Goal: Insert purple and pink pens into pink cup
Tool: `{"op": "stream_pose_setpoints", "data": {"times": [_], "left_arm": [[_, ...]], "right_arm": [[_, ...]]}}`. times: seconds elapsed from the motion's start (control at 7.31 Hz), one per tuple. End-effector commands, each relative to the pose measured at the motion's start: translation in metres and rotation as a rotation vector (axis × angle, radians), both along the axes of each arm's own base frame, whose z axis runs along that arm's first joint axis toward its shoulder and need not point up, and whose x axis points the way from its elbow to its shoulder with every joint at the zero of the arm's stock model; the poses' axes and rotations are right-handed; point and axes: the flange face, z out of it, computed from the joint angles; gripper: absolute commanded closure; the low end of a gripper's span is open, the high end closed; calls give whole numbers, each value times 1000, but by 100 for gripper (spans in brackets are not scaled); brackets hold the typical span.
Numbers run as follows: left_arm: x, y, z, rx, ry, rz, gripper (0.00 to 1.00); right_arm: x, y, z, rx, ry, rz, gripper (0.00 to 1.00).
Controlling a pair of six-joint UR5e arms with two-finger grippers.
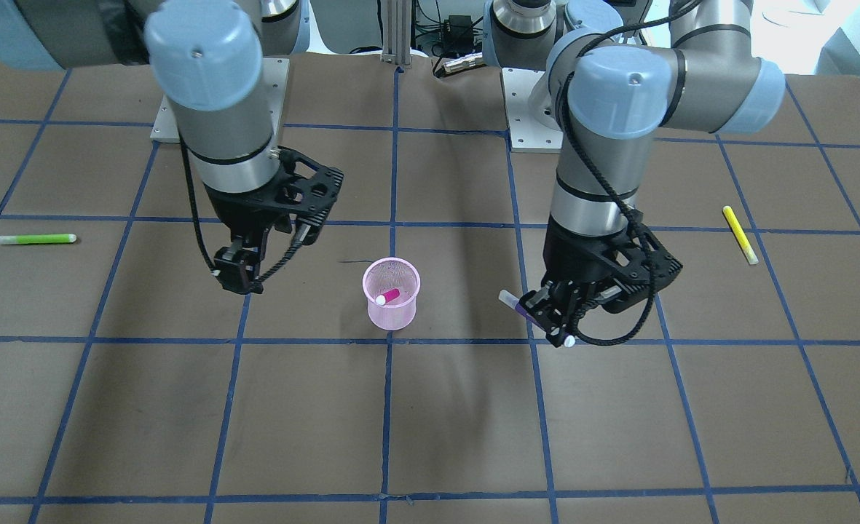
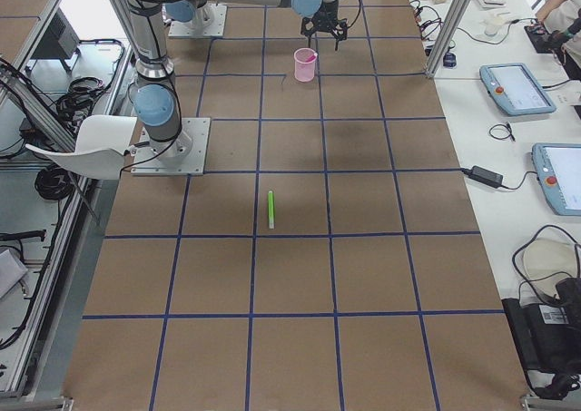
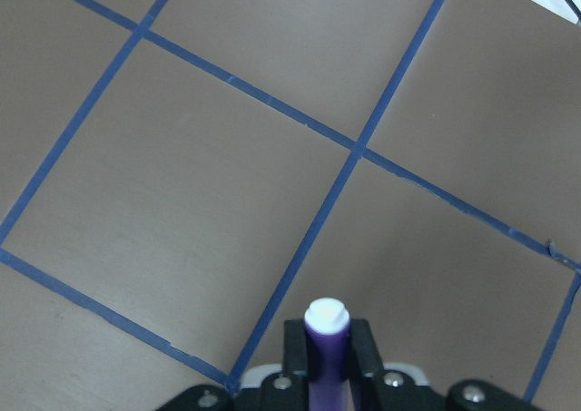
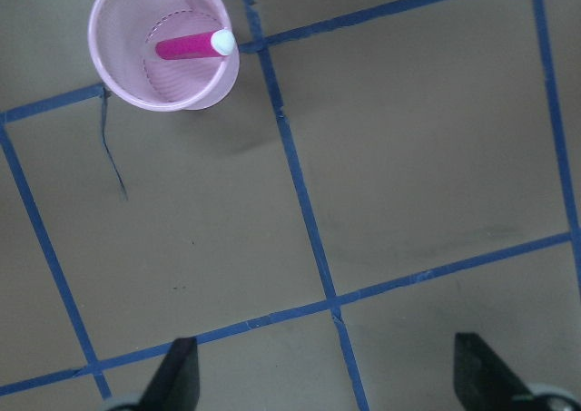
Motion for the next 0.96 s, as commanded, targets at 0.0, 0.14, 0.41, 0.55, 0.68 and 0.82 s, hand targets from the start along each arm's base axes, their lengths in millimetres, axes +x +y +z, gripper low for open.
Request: {"op": "stream_pose_setpoints", "data": {"times": [0.0,0.14,0.41,0.55,0.68,0.82], "left_arm": [[-83,34,-12,-52,-27,40,100],[-110,52,-17,-70,-83,18,100],[-135,69,-42,-69,-73,85,100],[-143,72,-49,-76,-101,77,100],[-150,74,-63,-73,-140,74,100],[-161,76,-72,-81,-130,81,100]], "right_arm": [[-44,12,44,-37,-71,-115,0],[-65,20,66,-63,-96,-182,0],[-78,30,77,-46,-141,-470,0],[-77,32,75,-33,-149,-633,0],[-76,33,73,-14,-152,-755,0],[-73,37,72,16,-148,-844,0]]}}
